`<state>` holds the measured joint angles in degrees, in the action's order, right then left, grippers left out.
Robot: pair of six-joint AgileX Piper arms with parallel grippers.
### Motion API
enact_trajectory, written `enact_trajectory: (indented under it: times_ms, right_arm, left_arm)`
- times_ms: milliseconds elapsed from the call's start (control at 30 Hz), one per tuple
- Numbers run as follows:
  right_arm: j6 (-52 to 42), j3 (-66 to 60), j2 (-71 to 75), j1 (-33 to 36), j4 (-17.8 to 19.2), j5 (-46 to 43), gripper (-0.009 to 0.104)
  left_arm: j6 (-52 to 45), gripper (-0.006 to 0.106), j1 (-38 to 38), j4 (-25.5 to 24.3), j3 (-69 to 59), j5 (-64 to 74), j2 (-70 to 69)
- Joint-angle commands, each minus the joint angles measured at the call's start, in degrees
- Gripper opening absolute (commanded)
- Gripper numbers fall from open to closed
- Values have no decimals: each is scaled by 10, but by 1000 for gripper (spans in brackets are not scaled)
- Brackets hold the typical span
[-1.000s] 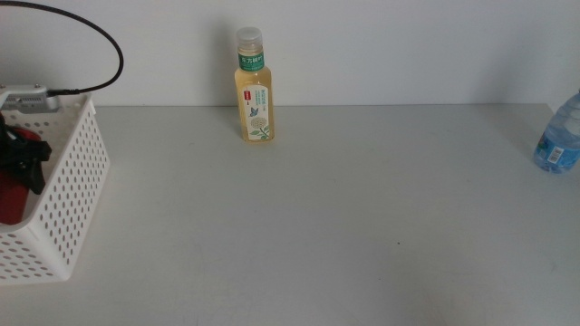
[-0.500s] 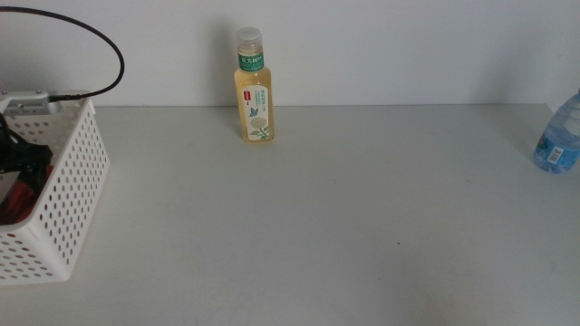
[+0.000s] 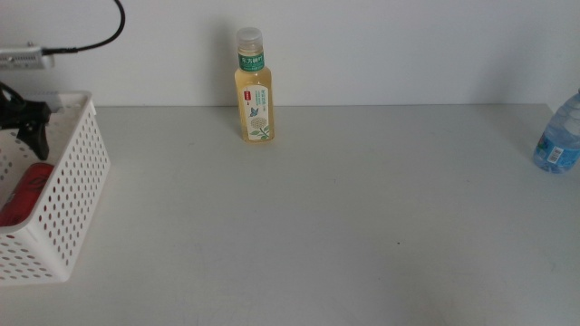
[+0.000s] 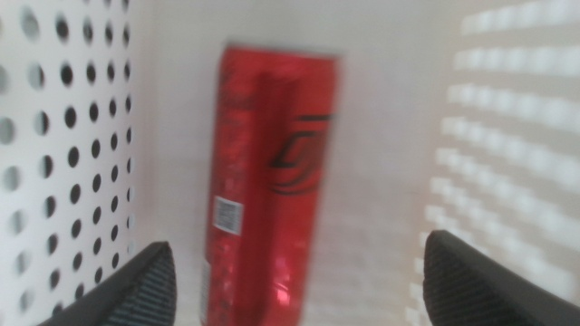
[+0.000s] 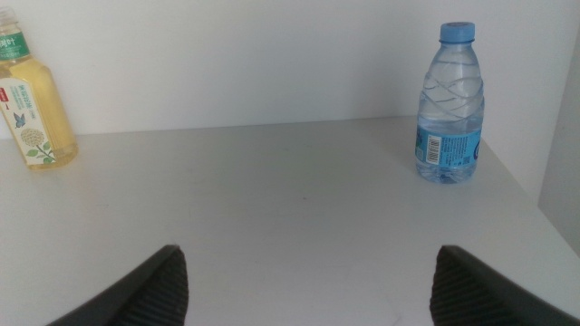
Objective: Use arms to grab the bottles and put them into the dustbin to the left of the table.
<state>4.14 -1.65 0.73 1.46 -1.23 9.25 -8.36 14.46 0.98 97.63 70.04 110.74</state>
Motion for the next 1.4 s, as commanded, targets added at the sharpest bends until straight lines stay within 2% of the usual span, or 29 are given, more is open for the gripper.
enact_trajectory:
  times_ms: [0, 267, 633, 833, 1167, 1367]
  right_arm:
    - [-7, 6, 13, -3, 7, -43, 75]
    - [-7, 6, 13, -3, 7, -43, 75]
    - [-7, 6, 13, -3, 7, -43, 75]
    - [-7, 6, 13, -3, 7, -43, 75]
    - [-7, 6, 13, -3, 7, -43, 75]
    - [-7, 6, 13, -3, 7, -43, 75]
  left_arm:
    - [12, 93, -22, -2, 19, 42, -77]
    - [28, 93, -104, -10, 19, 44, -206]
    - [113, 93, -279, -99, -5, 19, -309]
    - [145, 93, -335, -120, -166, -167, -408]
    - [148, 93, -338, -102, -502, -510, -555]
    - [148, 93, -338, -51, -640, -587, -594]
